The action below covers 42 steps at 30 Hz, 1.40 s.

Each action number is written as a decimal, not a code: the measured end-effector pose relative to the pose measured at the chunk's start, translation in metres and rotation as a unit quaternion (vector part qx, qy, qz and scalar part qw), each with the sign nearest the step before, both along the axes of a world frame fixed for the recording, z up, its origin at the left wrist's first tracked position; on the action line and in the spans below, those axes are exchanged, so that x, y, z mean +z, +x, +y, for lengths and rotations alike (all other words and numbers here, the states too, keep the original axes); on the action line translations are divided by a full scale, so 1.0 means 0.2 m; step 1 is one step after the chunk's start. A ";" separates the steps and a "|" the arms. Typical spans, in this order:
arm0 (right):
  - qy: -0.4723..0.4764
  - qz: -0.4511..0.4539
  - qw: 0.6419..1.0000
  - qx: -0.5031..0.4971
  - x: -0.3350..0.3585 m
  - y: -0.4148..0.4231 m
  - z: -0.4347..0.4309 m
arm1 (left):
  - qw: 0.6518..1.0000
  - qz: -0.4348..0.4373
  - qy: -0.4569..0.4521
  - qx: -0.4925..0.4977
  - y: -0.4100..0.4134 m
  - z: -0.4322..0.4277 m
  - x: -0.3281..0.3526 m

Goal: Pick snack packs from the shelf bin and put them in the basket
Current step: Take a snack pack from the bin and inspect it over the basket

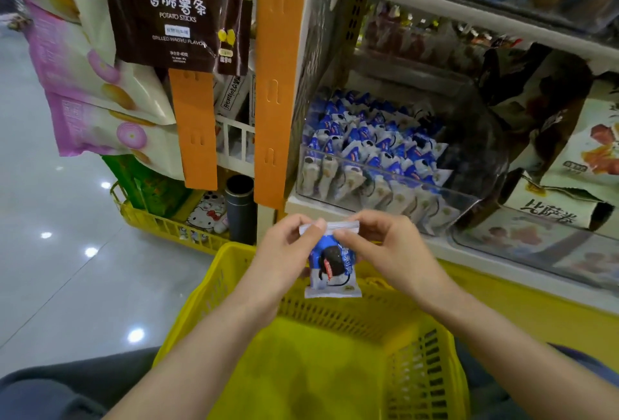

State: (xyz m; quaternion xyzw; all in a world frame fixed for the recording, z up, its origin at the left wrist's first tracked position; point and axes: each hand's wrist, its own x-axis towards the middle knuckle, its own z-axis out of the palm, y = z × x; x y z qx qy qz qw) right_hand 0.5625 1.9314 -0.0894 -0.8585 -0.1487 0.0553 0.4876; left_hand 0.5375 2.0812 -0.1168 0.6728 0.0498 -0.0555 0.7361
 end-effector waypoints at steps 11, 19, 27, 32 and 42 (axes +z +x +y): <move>-0.050 -0.112 0.992 -0.018 -0.06 -0.03 -0.04 | 1.000 0.022 -0.002 -0.016 0.00 -0.04 -0.05; 0.246 0.167 0.946 -0.126 -0.02 0.02 -0.10 | 0.998 0.016 -0.038 0.049 0.00 -0.06 -0.05; 0.021 0.121 0.991 -0.054 -0.07 -0.02 -0.06 | 0.989 -0.058 -0.004 0.135 0.01 0.00 -0.03; 0.008 0.077 0.997 -0.013 -0.06 -0.04 -0.04 | 0.992 -0.057 0.029 0.112 0.02 0.00 -0.04; 0.020 0.003 1.000 -0.003 -0.09 -0.05 -0.01 | 0.953 -0.180 0.240 0.048 -0.01 -0.02 -0.04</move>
